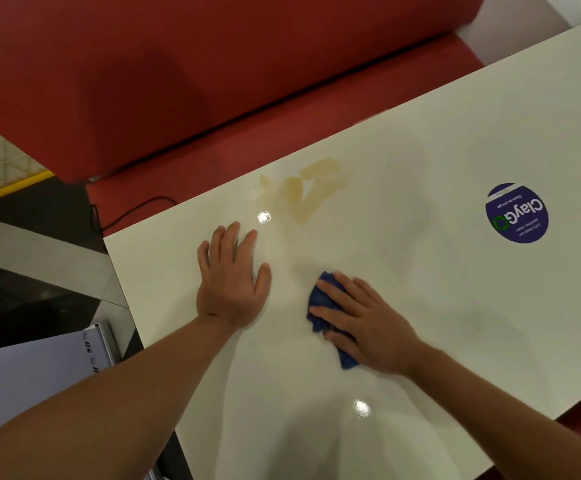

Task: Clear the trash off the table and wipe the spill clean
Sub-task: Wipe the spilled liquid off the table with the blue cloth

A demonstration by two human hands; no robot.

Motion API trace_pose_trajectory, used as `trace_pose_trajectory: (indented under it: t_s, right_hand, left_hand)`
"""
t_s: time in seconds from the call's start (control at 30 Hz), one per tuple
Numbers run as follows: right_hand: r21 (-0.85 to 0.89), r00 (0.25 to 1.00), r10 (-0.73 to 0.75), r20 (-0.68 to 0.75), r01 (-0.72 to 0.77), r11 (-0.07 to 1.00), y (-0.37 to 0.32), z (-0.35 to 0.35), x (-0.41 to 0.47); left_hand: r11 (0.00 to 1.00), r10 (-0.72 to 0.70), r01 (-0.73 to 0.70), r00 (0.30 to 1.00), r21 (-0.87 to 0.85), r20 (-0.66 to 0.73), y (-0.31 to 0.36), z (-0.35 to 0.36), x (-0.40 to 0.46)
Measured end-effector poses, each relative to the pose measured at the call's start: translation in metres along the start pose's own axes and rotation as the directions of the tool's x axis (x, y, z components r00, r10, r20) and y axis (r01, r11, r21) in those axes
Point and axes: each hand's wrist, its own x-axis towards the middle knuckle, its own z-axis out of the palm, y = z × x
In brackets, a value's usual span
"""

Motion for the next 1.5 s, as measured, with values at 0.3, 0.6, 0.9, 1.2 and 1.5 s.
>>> trace_pose_trajectory:
  t_s: [0.3, 0.6, 0.9, 1.2, 1.5]
  right_hand:
    - [-0.003, 0.866, 0.453, -0.212, -0.464, 0.886, 0.140, -0.057, 0.146]
    - [0.011, 0.940, 0.307, -0.151, -0.309, 0.951, 0.012, -0.010, 0.081]
    - [0.012, 0.905, 0.380, -0.190, -0.385, 0.923, 0.100, -0.041, 0.145]
    - [0.056, 0.847, 0.455, -0.274, -0.458, 0.887, 0.018, -0.017, 0.129]
    - [0.091, 0.845, 0.484, -0.228, -0.476, 0.875, 0.052, -0.024, 0.137]
  left_hand:
    - [1.000, 0.004, -0.004, 1.000, 0.004, -0.019, 0.002, -0.001, 0.000]
    - [1.000, -0.002, 0.002, 1.000, 0.005, 0.006, 0.001, -0.001, 0.000]
    - [1.000, -0.011, 0.011, 1.000, -0.012, 0.020, 0.000, -0.001, 0.001]
    - [1.000, -0.003, 0.004, 1.000, -0.025, 0.024, 0.000, -0.001, 0.000]
    - [1.000, -0.006, 0.006, 0.999, -0.011, 0.040, -0.002, -0.003, 0.000]
